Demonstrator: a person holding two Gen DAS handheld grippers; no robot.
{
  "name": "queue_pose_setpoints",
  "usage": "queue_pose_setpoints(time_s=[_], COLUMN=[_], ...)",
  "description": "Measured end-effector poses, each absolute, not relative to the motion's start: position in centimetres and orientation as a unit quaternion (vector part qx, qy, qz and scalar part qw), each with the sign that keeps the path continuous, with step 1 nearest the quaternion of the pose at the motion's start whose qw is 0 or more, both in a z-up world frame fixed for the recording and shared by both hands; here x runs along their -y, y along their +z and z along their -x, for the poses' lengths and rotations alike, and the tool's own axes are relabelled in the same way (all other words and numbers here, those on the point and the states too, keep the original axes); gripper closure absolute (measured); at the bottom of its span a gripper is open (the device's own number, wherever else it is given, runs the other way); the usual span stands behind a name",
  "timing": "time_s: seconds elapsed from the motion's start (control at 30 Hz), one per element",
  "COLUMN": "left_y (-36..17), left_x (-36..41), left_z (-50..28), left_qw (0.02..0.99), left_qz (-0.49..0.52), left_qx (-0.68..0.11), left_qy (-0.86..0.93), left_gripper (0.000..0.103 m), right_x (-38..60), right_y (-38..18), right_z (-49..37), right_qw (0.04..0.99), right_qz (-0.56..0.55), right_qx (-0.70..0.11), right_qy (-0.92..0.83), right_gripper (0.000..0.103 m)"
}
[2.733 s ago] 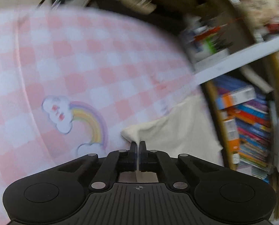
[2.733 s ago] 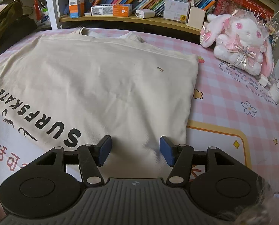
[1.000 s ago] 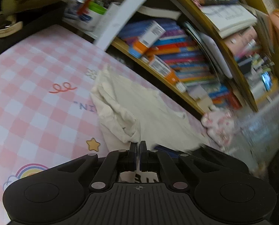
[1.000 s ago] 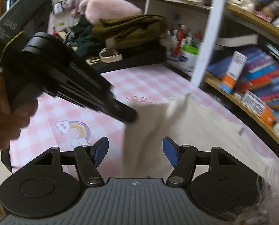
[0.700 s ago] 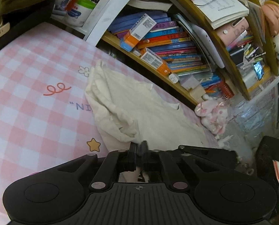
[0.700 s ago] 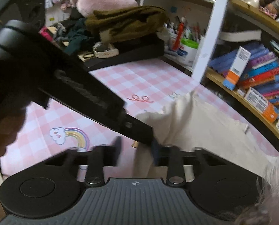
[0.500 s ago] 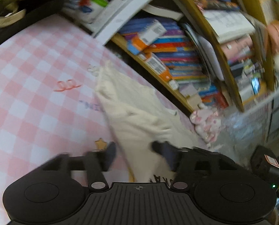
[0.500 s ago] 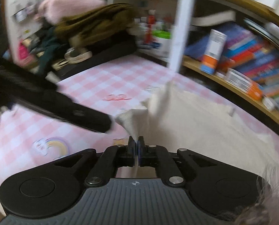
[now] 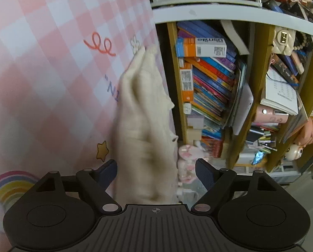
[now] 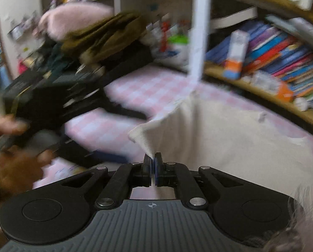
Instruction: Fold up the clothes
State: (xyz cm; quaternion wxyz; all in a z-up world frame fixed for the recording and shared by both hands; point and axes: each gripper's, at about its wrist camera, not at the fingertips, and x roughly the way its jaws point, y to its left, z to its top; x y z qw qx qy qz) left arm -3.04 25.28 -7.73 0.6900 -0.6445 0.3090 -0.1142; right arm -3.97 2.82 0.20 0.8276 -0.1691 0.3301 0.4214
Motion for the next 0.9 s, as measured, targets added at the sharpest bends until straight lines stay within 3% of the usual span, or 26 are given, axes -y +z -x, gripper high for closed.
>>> queue_pose_setpoints(time_s=[0.07, 0.13, 0.27, 0.53, 0.63, 0.73, 0.8, 0.9], left_y=[-8.2, -8.4, -8.2, -8.0, -8.0, -7.8, -7.6, -7.2], left_x=[-25.3, -25.4, -25.4, -25.5, -25.5, -25.5, -25.6, -25.6], left_z=[2.8, 3.0, 3.0, 3.1, 3.2, 3.4, 3.5, 3.7], left_qw=[0.69, 0.689, 0.695, 0.702, 0.703, 0.709, 0.711, 0.723], left_qz=[0.641, 0.644, 0.635, 0.622, 0.616, 0.604, 0.595, 0.582], left_qx=[-0.317, -0.312, -0.318, -0.332, -0.341, -0.356, -0.368, -0.369], left_qy=[-0.111, -0.115, -0.11, -0.103, -0.096, -0.079, -0.063, -0.053], left_gripper=[0.019, 0.019, 0.021, 0.023, 0.031, 0.047, 0.068, 0.092], right_x=[-3.2, -3.1, -1.3, 3.1, 3.7, 3.3, 2.9, 1.9], right_y=[-0.1, -0.1, 1.0, 3.4, 3.1, 2.3, 2.0, 1.8], right_z=[4.4, 4.6, 3.3, -1.8, -4.2, -6.3, -7.3, -8.2], right_qw=[0.816, 0.813, 0.818, 0.832, 0.841, 0.852, 0.857, 0.858], right_qz=[0.176, 0.175, 0.153, 0.09, 0.097, 0.124, 0.141, 0.163], right_qx=[-0.339, -0.343, -0.355, -0.389, -0.404, -0.414, -0.411, -0.402], right_qy=[0.433, 0.437, 0.427, 0.384, 0.347, 0.296, 0.276, 0.274], right_gripper=[0.089, 0.064, 0.054, 0.019, 0.013, 0.011, 0.009, 0.004])
